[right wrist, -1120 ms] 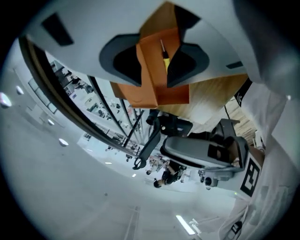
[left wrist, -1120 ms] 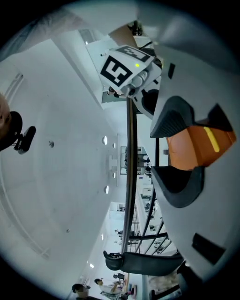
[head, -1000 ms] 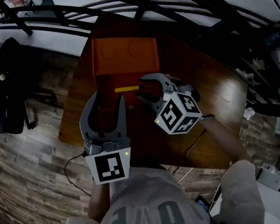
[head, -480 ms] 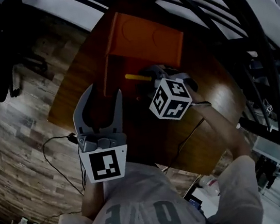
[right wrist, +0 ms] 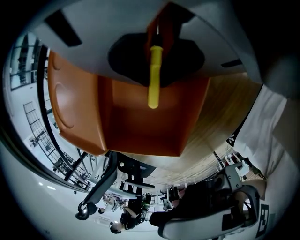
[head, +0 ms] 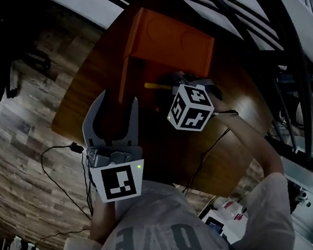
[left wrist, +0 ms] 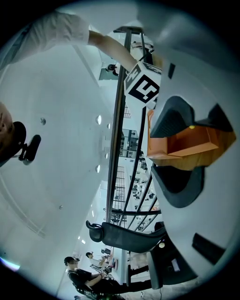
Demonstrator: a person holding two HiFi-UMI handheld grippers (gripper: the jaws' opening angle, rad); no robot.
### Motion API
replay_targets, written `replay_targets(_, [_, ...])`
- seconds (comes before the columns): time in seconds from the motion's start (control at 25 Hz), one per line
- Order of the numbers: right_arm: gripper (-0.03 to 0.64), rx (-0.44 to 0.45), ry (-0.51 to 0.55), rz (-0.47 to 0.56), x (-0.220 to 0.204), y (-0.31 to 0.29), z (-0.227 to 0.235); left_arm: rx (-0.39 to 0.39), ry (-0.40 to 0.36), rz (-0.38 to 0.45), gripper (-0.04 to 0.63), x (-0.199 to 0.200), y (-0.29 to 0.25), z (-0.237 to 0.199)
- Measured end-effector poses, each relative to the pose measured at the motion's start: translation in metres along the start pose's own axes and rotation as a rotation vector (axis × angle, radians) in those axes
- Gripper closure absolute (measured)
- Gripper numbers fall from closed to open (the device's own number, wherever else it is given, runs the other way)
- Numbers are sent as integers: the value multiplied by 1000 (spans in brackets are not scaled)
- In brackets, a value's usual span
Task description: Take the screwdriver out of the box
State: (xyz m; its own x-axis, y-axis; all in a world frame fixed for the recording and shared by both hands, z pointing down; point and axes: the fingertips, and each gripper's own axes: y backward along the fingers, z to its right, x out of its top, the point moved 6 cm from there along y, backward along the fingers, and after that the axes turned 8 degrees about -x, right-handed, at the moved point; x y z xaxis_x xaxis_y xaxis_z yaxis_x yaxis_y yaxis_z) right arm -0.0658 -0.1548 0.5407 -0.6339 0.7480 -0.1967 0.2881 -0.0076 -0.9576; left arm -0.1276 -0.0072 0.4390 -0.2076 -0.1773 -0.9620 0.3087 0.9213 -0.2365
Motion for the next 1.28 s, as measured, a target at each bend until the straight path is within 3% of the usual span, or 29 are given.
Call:
replay_targets(0.4, [540, 7, -4, -20, 3, -3, 2, -17, -13, 6, 413, 3, -5, -12])
replay_targets(0.6, [541, -53, -41, 32, 15, 19, 11, -39, -27, 28, 413, 16, -6, -16])
replay_targets(0.84, [541, -161, -169, 149, 22, 73, 17, -99, -78, 70, 413, 42, -9, 5])
replay_targets(0.96, [541, -254, -255, 243, 27, 111, 21, -139, -123, 87, 413, 60, -11, 18])
replay_targets(1.08, [541, -420, -376, 358, 36, 148, 35, -201, -209, 136, 412, 90, -19, 18])
replay_targets(1.16, [541, -526, -465, 445, 39, 175, 42, -228, -191, 177, 413, 110, -24, 20])
replay_targets(1.28, [541, -683, -586, 572, 33, 222, 38, -278, -100, 242, 412, 143, -25, 37])
